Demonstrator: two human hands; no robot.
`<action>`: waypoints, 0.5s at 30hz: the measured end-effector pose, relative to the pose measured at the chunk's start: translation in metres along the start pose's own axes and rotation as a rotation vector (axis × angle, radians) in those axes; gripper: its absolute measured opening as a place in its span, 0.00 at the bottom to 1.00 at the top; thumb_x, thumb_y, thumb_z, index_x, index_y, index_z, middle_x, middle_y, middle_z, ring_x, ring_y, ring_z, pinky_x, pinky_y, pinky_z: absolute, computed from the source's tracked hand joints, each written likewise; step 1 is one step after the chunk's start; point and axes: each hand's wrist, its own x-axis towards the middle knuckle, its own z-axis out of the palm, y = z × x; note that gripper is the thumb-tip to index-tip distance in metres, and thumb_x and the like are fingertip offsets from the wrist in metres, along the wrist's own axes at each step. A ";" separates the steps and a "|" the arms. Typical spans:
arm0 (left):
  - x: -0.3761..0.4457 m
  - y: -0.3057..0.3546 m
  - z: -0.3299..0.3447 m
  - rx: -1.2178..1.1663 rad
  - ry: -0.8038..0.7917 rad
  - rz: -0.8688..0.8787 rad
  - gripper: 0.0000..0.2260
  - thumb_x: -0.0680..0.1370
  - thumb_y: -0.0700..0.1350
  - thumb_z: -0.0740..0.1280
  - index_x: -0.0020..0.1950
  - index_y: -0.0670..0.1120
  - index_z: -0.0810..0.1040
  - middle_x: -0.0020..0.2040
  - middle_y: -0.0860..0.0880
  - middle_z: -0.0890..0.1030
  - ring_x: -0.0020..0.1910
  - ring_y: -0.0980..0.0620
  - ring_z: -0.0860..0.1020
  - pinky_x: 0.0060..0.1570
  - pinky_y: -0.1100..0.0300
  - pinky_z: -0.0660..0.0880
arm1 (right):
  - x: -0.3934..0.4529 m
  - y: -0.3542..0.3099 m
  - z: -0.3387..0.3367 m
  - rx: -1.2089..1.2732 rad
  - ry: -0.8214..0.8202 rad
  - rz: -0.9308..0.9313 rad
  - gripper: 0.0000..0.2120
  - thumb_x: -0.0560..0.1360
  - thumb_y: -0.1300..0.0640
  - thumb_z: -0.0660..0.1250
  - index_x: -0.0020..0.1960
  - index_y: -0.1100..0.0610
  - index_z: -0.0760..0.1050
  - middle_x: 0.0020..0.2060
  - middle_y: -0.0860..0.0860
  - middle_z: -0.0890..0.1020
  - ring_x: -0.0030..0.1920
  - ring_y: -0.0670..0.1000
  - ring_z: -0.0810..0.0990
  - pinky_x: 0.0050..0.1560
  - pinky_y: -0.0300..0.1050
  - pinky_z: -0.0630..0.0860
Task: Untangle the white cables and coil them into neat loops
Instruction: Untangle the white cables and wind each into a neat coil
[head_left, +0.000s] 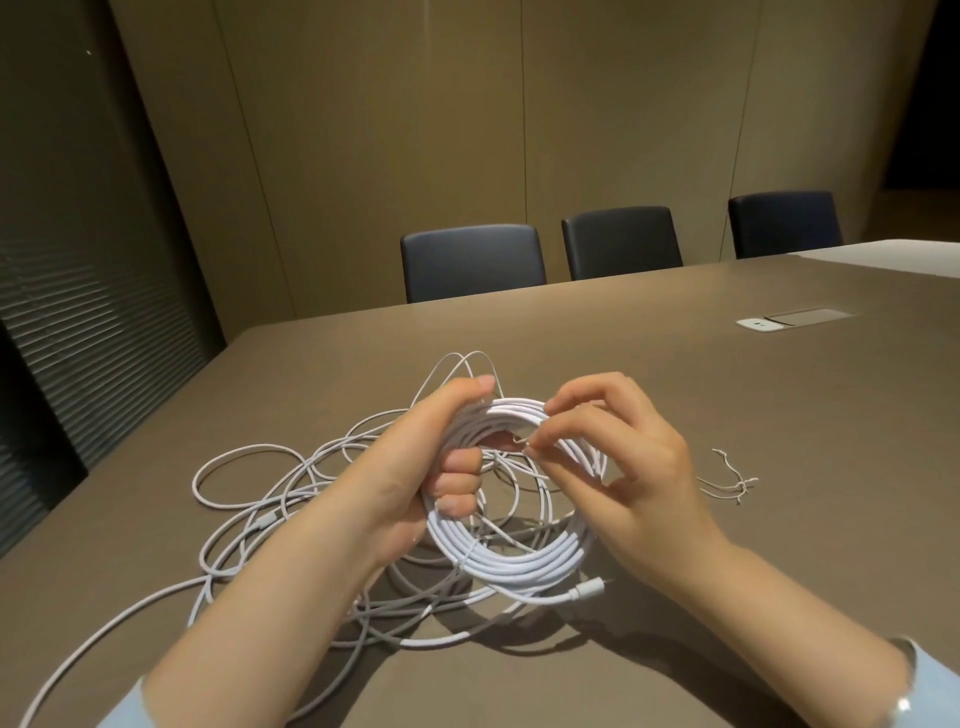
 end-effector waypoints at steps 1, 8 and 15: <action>-0.001 0.001 0.001 0.011 0.002 0.005 0.14 0.77 0.55 0.65 0.40 0.46 0.73 0.29 0.51 0.54 0.29 0.53 0.49 0.27 0.63 0.48 | 0.000 0.000 0.000 -0.024 -0.001 -0.023 0.05 0.74 0.58 0.69 0.43 0.59 0.81 0.46 0.50 0.76 0.48 0.52 0.77 0.46 0.51 0.75; -0.004 0.003 0.003 0.041 0.016 0.007 0.11 0.77 0.53 0.66 0.44 0.46 0.73 0.29 0.51 0.55 0.31 0.52 0.49 0.27 0.63 0.48 | 0.002 -0.003 -0.003 -0.070 -0.013 -0.073 0.04 0.75 0.58 0.70 0.44 0.58 0.82 0.46 0.51 0.78 0.49 0.52 0.76 0.44 0.56 0.74; 0.001 -0.002 0.007 0.062 0.043 0.056 0.11 0.78 0.49 0.67 0.39 0.47 0.72 0.29 0.51 0.56 0.25 0.55 0.52 0.26 0.62 0.49 | 0.001 0.001 -0.001 -0.199 -0.043 -0.118 0.03 0.76 0.59 0.69 0.44 0.58 0.81 0.47 0.51 0.79 0.50 0.51 0.77 0.50 0.53 0.71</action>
